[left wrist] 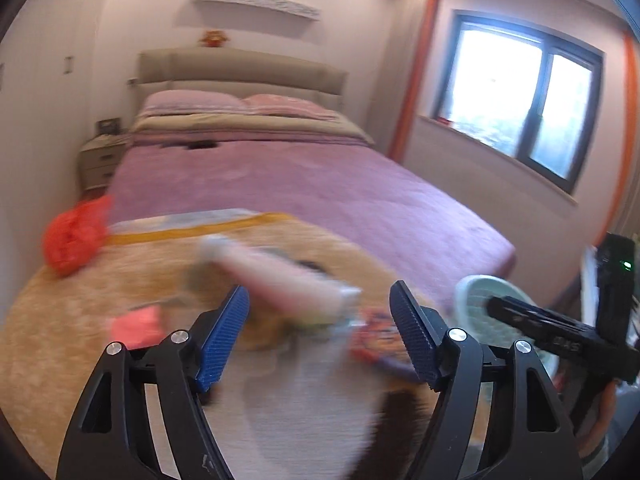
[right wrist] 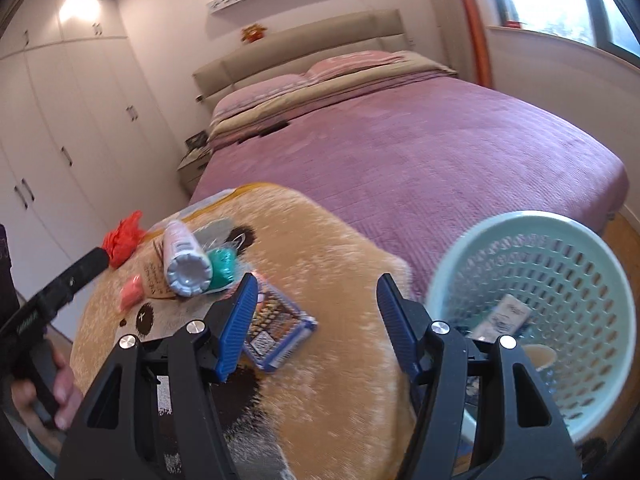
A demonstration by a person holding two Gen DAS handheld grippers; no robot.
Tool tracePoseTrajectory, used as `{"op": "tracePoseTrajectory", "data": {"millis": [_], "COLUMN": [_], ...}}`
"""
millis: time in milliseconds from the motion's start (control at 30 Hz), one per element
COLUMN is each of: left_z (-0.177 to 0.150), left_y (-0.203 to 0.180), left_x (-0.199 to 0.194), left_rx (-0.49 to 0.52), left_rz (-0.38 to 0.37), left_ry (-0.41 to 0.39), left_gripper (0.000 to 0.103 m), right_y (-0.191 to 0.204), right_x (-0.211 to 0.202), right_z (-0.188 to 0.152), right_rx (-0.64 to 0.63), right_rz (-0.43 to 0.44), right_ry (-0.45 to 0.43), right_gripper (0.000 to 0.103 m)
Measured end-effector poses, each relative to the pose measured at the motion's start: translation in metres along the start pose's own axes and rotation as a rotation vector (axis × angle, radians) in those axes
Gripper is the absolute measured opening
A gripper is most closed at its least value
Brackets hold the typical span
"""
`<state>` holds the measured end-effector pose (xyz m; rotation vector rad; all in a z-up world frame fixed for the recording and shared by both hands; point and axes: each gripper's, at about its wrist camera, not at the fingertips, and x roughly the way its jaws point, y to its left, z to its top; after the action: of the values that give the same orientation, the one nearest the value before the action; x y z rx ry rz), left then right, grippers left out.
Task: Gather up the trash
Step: 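Move both tools back over the rug toward the pink packet and card box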
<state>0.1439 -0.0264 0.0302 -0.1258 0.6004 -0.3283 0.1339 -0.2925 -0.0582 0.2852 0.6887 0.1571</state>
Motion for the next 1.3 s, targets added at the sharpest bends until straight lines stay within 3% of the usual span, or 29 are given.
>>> {"op": "tracePoseTrajectory", "data": {"millis": [300,367,567,733,900,1133,1300], "left_z": [0.002,0.001,-0.005,-0.016,-0.030,-0.041,-0.046], "left_y": [0.109,0.128,0.171,0.171,0.139,0.109,0.095], "left_x": [0.018,0.023,0.043,0.058,0.051,0.055,0.057], "left_rx": [-0.072,-0.090,-0.217,-0.236,-0.120,0.048,0.130], "left_rz": [0.125,0.128,-0.001,-0.070,-0.128,-0.012,0.060], "left_ry": [0.070,0.086,0.157,0.219,0.299,0.307,0.313], "left_gripper": [0.075,0.075,0.076,0.069,0.069,0.076,0.075], "right_y": [0.031,0.037,0.048,0.063,0.074,0.086,0.094], "right_x": [0.053,0.063,0.082,0.075,0.069,0.082,0.088], "right_z": [-0.009,-0.009,-0.018,-0.029,-0.038,-0.042,-0.044], "right_rx": [-0.095,-0.113,-0.156,-0.234,-0.276,-0.314,-0.346], "right_rz": [0.013,0.016,0.048,0.073,0.070,-0.028,-0.114], "right_ry": [0.094,0.110,0.171,0.183,0.182,0.194,0.177], "right_gripper": [0.059,0.069,0.071,0.071,0.071,0.071,0.070]}}
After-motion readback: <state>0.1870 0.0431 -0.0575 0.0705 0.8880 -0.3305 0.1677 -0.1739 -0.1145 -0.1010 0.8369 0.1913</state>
